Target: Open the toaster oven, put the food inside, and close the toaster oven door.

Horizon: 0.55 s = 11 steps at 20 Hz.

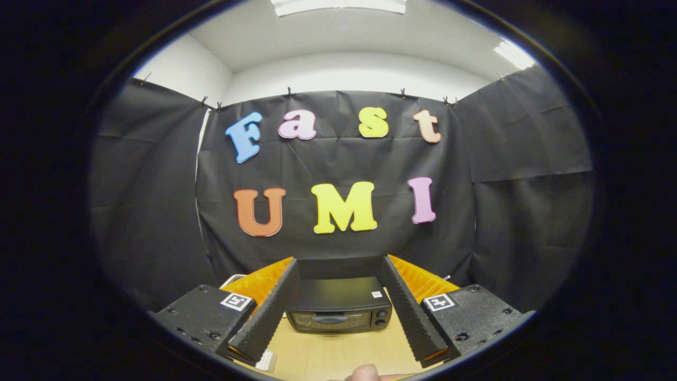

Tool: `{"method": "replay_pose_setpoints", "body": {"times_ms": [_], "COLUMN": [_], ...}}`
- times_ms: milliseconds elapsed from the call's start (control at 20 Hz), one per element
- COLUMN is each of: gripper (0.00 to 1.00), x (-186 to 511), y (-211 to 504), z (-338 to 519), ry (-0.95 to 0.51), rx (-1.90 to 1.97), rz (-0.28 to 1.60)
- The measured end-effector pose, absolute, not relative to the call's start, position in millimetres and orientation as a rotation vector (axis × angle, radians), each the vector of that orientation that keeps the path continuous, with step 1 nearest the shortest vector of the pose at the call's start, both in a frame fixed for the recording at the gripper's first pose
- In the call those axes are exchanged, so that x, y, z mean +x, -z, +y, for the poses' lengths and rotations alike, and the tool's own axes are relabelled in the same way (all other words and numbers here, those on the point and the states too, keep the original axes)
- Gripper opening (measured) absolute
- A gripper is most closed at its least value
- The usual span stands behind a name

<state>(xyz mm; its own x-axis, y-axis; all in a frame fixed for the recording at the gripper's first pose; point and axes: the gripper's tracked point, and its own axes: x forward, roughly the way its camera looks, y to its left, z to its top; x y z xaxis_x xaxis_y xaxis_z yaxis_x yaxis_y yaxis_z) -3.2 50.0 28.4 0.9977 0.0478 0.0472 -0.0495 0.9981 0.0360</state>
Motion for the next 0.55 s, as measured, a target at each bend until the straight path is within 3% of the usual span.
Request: {"method": "replay_pose_setpoints", "body": {"times_ms": [550], "gripper": [1.0], "x": [3.0], "y": [-33.3], "z": [48.2], "ry": [-0.055], "rx": [0.028], "rz": [-0.056]}}
